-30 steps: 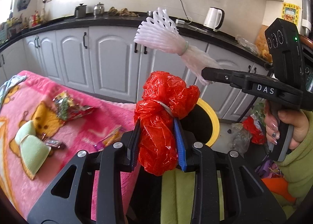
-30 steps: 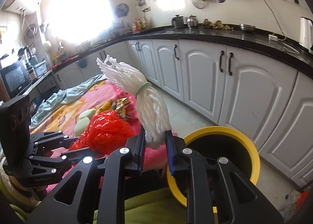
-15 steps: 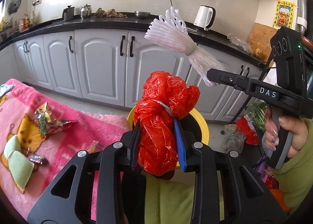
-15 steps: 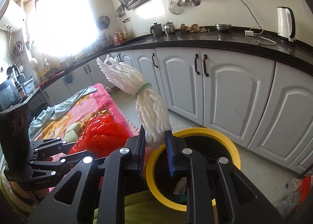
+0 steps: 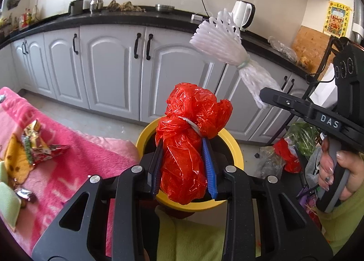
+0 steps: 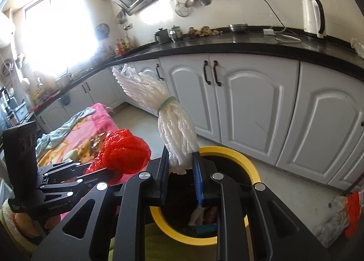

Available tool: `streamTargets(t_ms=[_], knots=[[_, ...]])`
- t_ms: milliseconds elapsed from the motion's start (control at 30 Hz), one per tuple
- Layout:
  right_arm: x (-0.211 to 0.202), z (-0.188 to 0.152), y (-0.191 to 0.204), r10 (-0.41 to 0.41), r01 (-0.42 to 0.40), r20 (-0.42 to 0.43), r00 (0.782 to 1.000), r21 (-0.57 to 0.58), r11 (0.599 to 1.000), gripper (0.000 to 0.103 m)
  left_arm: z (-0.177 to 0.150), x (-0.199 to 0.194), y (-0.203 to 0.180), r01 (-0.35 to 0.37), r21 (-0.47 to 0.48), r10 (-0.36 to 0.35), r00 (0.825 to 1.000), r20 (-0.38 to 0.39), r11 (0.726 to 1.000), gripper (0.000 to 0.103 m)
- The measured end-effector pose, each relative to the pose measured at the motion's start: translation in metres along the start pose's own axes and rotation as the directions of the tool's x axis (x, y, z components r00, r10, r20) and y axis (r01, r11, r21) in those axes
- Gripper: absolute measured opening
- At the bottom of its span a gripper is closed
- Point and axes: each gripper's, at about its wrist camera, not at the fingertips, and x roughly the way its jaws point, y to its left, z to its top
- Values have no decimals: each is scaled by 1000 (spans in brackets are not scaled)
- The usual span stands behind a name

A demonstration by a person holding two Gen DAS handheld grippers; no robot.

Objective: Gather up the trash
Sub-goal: 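Carry the red bag and white mesh net with both tools over the bin, then open both tools to drop the red bag and mesh net into the bin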

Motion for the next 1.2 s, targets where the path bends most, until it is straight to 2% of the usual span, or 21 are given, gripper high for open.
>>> streamTargets(t_ms=[400,700,767,800,833,900,933,1200], knots=[[32,-20,-33,-54,60,-91,994,69,996,19,-4,54,-1,-2,-10,1,996,-85,1000,26],[61,-39,-52,-62,83,-178,982,115,990,22,-13,85,3,2,-35,-7,989,-146,999,28],[65,-41,-56,-67,94,-191,979,137,986,28,-14,89,6,0,-44,-7,988,-152,999,36],[67,-42,-58,-71,101,-196,978,149,984,36,-15,90,7,-2,-49,-6,988,-154,999,45],[68,-44,-61,-76,110,-201,977,161,981,39,-16,90,8,-5,-51,-3,988,-154,999,52],[68,-45,-66,-86,122,-202,976,173,977,43,-18,90,9,-8,-54,0,988,-153,999,56],[67,-45,-68,-91,128,-198,976,182,975,46,-18,89,11,-13,-56,5,988,-152,998,61],[57,-38,-62,-87,115,-153,984,183,976,53,-16,66,25,-63,-86,53,992,-116,994,82]])
